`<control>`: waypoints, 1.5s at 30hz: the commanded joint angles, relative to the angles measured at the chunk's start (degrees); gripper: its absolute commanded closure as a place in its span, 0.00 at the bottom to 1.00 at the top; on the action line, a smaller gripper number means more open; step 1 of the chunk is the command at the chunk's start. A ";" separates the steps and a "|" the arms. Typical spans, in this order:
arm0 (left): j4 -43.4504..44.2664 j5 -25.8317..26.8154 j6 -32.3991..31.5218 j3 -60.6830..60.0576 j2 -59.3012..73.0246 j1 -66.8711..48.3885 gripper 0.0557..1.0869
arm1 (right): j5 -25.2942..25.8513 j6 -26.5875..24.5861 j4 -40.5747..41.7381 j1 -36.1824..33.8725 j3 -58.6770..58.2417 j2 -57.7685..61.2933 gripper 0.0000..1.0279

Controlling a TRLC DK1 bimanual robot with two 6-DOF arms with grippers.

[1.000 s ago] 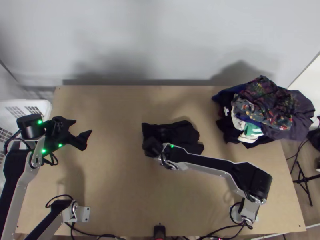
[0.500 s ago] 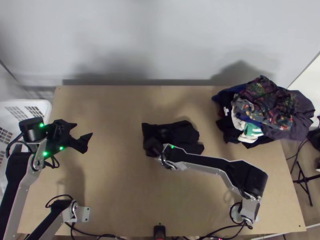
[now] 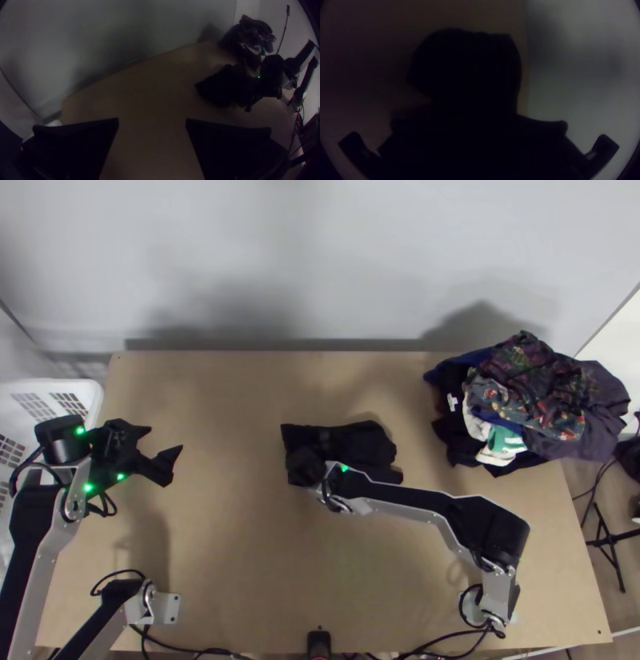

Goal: Fold the t-shirt

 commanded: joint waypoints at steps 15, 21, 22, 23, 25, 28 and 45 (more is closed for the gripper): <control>-0.70 0.53 -0.38 2.93 2.06 0.10 0.05 | -4.02 9.27 0.07 -13.96 12.47 -16.09 0.97; -1.31 0.44 -0.65 3.63 2.77 -0.25 0.05 | -6.22 16.92 -2.66 -22.14 20.64 -17.59 0.97; -1.49 0.44 -0.65 3.81 2.94 -0.16 0.05 | -7.36 19.64 -4.07 -23.63 22.40 -17.59 0.97; -1.75 0.44 -0.65 3.90 3.12 -0.16 0.05 | -8.33 21.49 -5.12 -24.86 23.89 -17.59 0.97; -2.10 0.44 -0.65 3.90 3.65 0.10 0.05 | -9.91 24.30 -5.82 -27.15 26.00 -17.41 0.97; -2.46 0.36 -0.47 4.42 4.35 0.28 0.05 | -10.79 28.08 -8.64 -30.13 29.43 -16.88 0.97; -2.63 0.36 -0.47 5.30 7.86 1.95 0.05 | -21.86 38.71 -19.89 -53.51 37.34 -18.11 0.97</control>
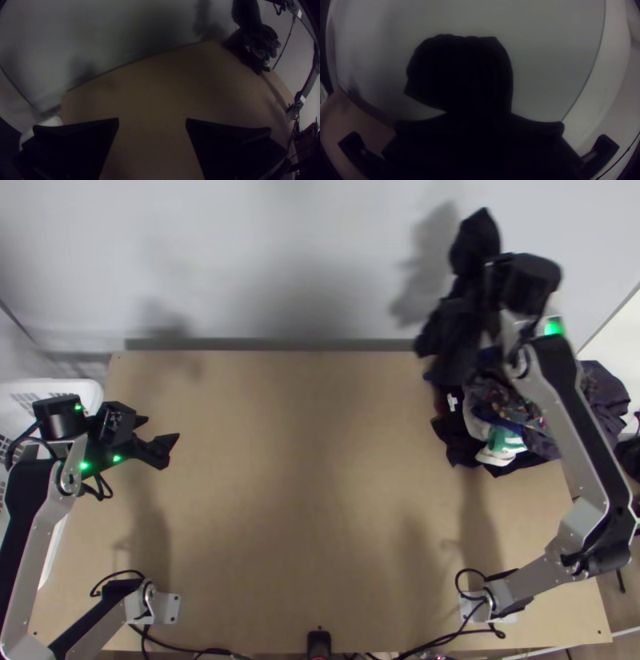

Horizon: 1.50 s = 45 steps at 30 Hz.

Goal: Fold the t-shirt

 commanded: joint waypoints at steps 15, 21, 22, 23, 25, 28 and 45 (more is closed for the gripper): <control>-0.71 0.05 -0.28 -2.75 -2.53 0.16 0.05 | -15.91 12.07 -6.53 -25.74 -1.38 -3.62 0.97; -0.89 0.05 -0.28 -3.19 -2.88 -0.19 0.05 | -28.31 21.39 -9.70 -37.60 -6.92 -5.46 0.97; -0.89 0.05 -0.28 -3.10 -2.88 -0.37 0.05 | -30.24 22.80 -10.22 -39.27 -8.42 -5.99 0.97; -0.89 0.05 -0.28 -3.10 -2.88 -0.55 0.05 | -32.70 24.20 -10.49 -40.94 -10.26 -6.52 0.97; -0.89 -0.04 -0.36 -3.01 -2.80 -0.72 0.05 | -36.31 25.87 -10.66 -43.49 -14.04 -7.57 0.97; -0.80 -0.13 -0.45 -3.10 -2.80 -1.07 0.05 | -42.46 28.86 -10.93 -45.86 -20.28 -9.33 0.97; -0.19 -0.83 -0.45 -4.07 -2.80 -1.51 0.05 | -68.56 36.33 -8.99 -59.84 -34.17 -5.90 0.97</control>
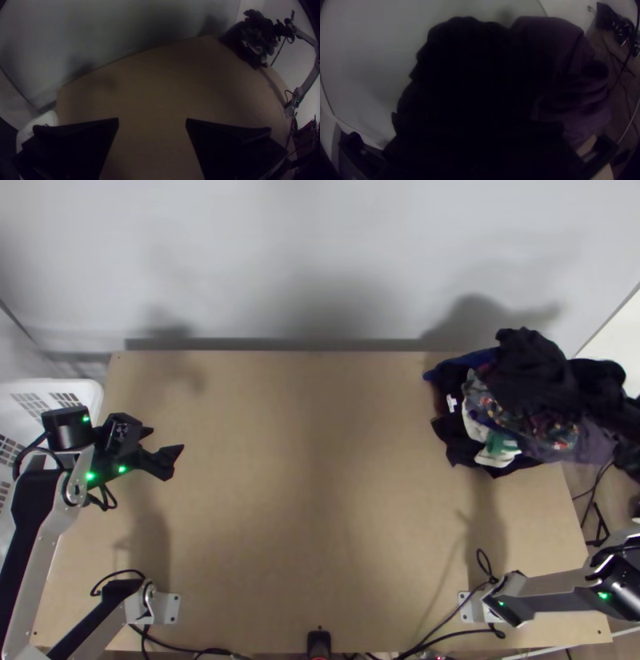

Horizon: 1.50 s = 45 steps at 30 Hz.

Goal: Fold the t-shirt

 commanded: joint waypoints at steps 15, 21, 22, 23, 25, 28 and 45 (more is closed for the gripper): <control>0.23 -1.27 0.09 0.42 0.00 -0.03 0.05 | -12.31 3.80 0.56 -5.11 4.41 -1.04 0.03; 0.05 -1.36 0.01 0.42 -0.97 -0.03 0.05 | -12.31 3.97 -2.78 -7.31 9.51 -2.18 0.03; -0.12 -1.45 0.01 0.42 -1.14 -0.03 0.05 | -12.22 3.89 -3.57 -8.19 10.56 -2.36 0.03; -0.12 -1.45 0.01 0.42 -1.32 -0.03 0.05 | -12.22 3.62 -4.45 -8.89 11.70 -2.45 0.03; -0.30 -1.45 0.01 0.33 -1.32 -0.03 0.05 | -12.05 2.04 -6.12 -9.51 13.73 -3.68 0.03; -0.12 -1.62 -0.17 -0.02 -1.32 -0.55 0.05 | -9.50 -0.60 -6.91 -8.10 15.92 -7.28 0.03; 11.92 -12.08 -9.05 -8.81 -14.41 -4.86 0.05 | 35.15 -26.00 2.84 10.09 -3.41 -33.82 0.04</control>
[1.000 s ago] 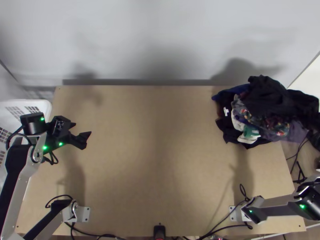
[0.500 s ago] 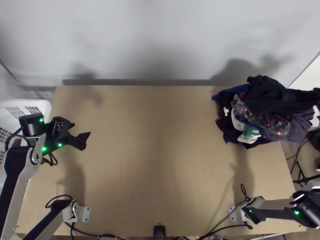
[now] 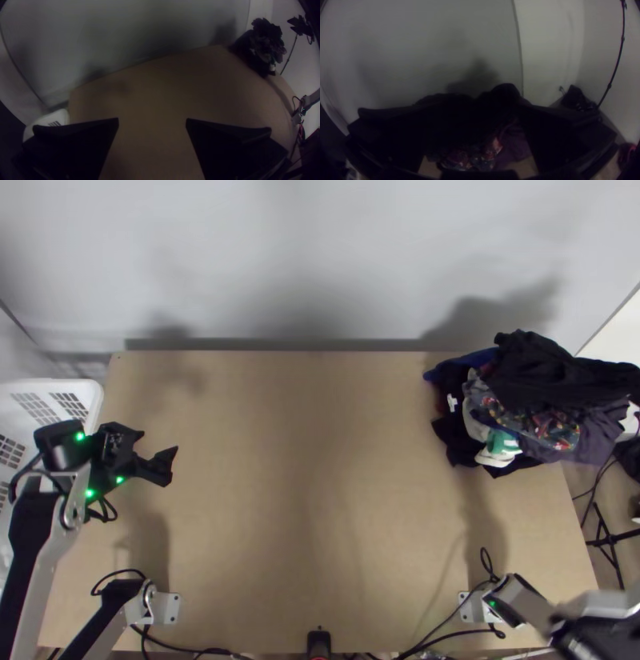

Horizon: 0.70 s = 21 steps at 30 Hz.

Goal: Fold the t-shirt

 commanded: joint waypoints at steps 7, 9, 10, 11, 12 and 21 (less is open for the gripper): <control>21.82 -10.66 -6.01 -18.81 -24.08 -7.59 0.05 | 46.54 -13.77 24.70 42.55 -34.70 -36.43 0.04; 21.21 -11.19 -6.01 -20.12 -27.06 -7.33 0.05 | 54.18 -17.03 25.66 48.27 -40.50 -42.58 0.04; 20.77 -11.19 -6.10 -20.65 -29.26 -7.15 0.05 | 54.80 -18.17 25.75 47.83 -43.05 -45.57 0.04; 21.38 -11.27 -6.01 -21.88 -32.16 -6.80 0.05 | 55.50 -19.22 25.75 47.83 -45.34 -48.56 0.04; 22.09 -11.27 -5.58 -23.03 -35.15 -6.19 0.05 | 55.76 -20.02 25.66 47.83 -47.09 -51.37 0.04; 22.17 -11.27 0.58 -30.94 -49.04 -1.53 0.05 | 57.35 -25.11 22.67 46.24 -58.26 -68.69 0.04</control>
